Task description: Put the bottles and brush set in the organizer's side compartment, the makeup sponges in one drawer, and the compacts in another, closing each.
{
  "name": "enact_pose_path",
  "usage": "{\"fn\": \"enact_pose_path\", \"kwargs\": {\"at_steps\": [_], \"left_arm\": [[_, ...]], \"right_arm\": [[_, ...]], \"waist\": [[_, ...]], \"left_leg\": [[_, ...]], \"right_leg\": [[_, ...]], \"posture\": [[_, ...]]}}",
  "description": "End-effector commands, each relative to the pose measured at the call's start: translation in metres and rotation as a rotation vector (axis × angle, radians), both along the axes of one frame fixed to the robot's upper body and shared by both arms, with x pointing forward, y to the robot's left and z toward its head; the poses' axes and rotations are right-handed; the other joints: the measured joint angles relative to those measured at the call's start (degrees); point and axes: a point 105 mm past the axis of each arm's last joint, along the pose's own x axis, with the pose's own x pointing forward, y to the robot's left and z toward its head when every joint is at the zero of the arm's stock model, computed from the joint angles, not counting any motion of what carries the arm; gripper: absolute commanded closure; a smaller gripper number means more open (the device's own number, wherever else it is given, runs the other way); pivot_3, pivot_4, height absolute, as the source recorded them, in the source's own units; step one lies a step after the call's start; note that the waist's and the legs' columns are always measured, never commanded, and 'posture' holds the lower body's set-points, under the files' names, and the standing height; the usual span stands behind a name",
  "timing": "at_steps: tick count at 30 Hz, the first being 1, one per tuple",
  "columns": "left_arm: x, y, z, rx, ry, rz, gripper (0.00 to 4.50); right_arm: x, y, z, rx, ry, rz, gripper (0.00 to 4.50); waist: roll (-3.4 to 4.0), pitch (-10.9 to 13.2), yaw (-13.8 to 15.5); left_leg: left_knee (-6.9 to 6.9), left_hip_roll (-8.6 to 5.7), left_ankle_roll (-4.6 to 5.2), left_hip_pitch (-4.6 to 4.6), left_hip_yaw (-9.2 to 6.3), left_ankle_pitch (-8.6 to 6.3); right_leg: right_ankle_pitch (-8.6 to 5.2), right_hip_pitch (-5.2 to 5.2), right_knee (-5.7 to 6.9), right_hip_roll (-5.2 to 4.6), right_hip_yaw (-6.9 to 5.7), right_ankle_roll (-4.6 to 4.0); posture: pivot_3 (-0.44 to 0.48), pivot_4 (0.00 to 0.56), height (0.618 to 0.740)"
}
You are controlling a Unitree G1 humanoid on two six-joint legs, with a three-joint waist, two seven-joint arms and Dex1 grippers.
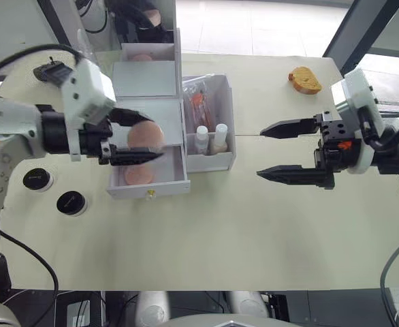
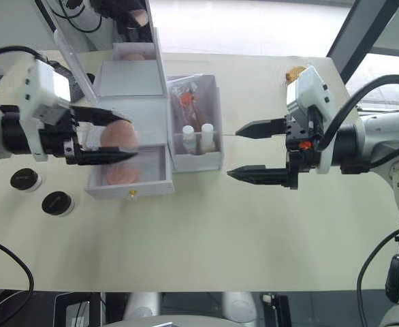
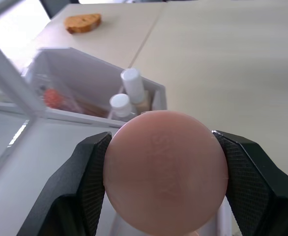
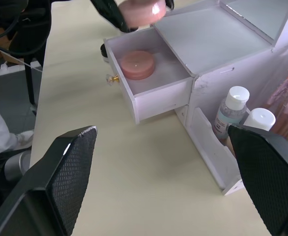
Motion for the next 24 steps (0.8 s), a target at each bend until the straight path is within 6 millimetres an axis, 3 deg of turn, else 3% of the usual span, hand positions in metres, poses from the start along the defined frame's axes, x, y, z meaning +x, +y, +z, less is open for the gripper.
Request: {"fn": "enact_pose_path", "kwargs": {"at_steps": [1, 8, 22, 24], "left_arm": [[0.001, -0.001, -0.006, 0.083, -0.033, -0.057, 1.49], [0.017, -0.002, -0.013, 0.108, -0.066, -0.052, 1.49], [0.017, -0.018, -0.017, 0.079, -0.071, -0.116, 1.49], [0.021, -0.015, -0.017, 0.092, -0.092, -0.098, 0.74]], "right_arm": [[-0.01, -0.004, 0.01, 0.006, -0.041, -0.021, 0.0], [-0.01, -0.009, 0.011, 0.02, -0.042, -0.083, 0.0], [-0.013, -0.01, 0.013, 0.023, -0.036, -0.105, 0.0], [-0.013, -0.009, 0.013, 0.026, -0.039, -0.104, 0.0]], "waist": [[0.0, 0.0, 0.0], [0.0, 0.0, 0.1], [0.0, 0.0, 0.1], [0.0, 0.0, 0.1]], "left_leg": [[0.0, 0.0, 0.0, 0.0, 0.0, 0.0], [0.06, 0.0, 0.01, -0.01, 0.0, 0.0], [0.07, 0.0, 0.03, 0.0, -0.02, 0.0], [0.06, 0.0, 0.03, 0.0, -0.02, 0.0]], "right_leg": [[0.0, 0.0, 0.01, 0.0, 0.01, 0.0], [0.0, 0.03, 0.01, 0.0, 0.02, 0.0], [0.19, 0.04, 0.05, 0.0, 0.02, 0.35], [0.19, 0.04, 0.05, 0.0, 0.02, 0.35]], "posture": [[0.0, 0.15, 0.705], [0.0, 0.15, 0.705], [0.0, 0.15, 0.705], [0.0, 0.15, 0.705]]}}
